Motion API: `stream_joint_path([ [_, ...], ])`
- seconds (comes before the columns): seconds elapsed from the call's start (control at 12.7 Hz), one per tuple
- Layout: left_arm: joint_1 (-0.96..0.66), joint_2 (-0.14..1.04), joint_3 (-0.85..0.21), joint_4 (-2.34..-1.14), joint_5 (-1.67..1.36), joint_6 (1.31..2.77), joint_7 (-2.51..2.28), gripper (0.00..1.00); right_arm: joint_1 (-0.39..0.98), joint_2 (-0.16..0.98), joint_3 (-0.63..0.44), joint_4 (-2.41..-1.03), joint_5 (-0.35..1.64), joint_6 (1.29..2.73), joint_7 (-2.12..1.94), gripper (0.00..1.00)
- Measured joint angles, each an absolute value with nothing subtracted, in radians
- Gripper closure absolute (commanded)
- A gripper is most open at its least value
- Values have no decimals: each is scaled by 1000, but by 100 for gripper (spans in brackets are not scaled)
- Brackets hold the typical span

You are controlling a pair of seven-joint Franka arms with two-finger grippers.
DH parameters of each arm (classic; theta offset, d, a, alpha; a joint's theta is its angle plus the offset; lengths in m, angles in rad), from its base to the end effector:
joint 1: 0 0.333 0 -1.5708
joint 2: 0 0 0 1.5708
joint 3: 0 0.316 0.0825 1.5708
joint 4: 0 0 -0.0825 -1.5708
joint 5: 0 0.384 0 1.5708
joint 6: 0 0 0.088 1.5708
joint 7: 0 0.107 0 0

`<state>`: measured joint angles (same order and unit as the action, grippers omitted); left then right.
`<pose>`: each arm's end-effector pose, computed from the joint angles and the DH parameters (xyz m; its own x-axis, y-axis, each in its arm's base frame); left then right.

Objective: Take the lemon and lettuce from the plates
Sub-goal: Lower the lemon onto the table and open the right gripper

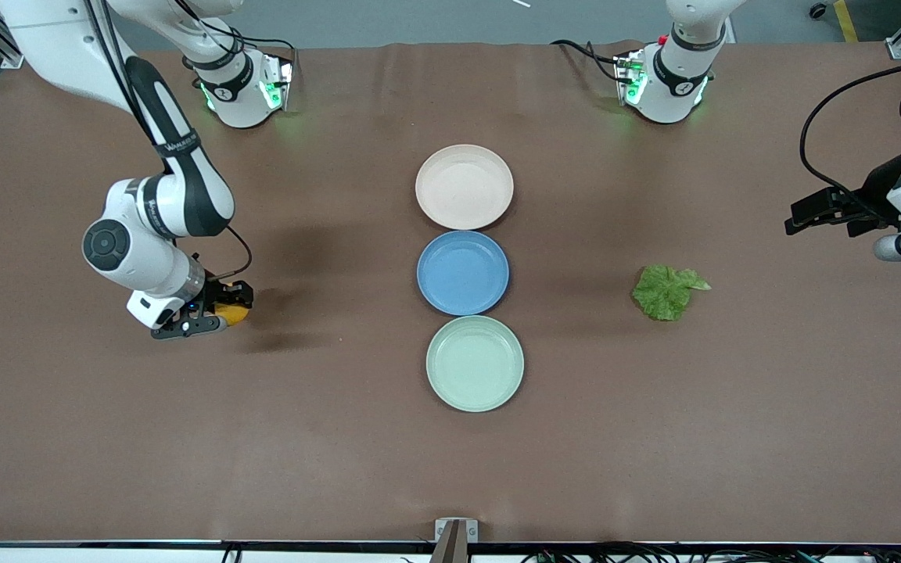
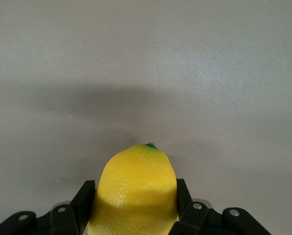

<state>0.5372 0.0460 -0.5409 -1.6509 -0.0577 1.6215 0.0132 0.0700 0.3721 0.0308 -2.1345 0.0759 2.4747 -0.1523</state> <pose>0.5664 -0.0021 0.5691 0.9976 -0.0151 -0.0678 -0.0095 -0.9966 0.0818 0.5676 0.0572 0.2275 0.9814 0.1903 -0.0248 0.1885 -0.9802 -0.0606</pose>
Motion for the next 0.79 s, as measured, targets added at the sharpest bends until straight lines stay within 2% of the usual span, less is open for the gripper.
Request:
stream_joint_path([
  [0.16, 538, 46, -537, -1649, -58, 1622, 13, 0, 61, 413, 31, -2137, 76, 2523, -220, 99],
  [0.31, 489, 45, -472, -1647, -58, 1622, 13, 0, 59, 439, 31, -2137, 76, 2536, -253, 98],
  [0.39, 416, 45, -394, -1646, -58, 1621, 13, 0, 59, 439, 32, -2137, 76, 2536, -264, 80],
  [0.55, 234, 40, -216, -1643, -58, 1615, 13, 0, 58, 440, 32, -2136, 76, 2536, -292, 0],
  [0.79, 59, 25, -51, -1642, -58, 1605, 13, 0, 58, 440, 32, -2134, 76, 2535, -306, 0],
])
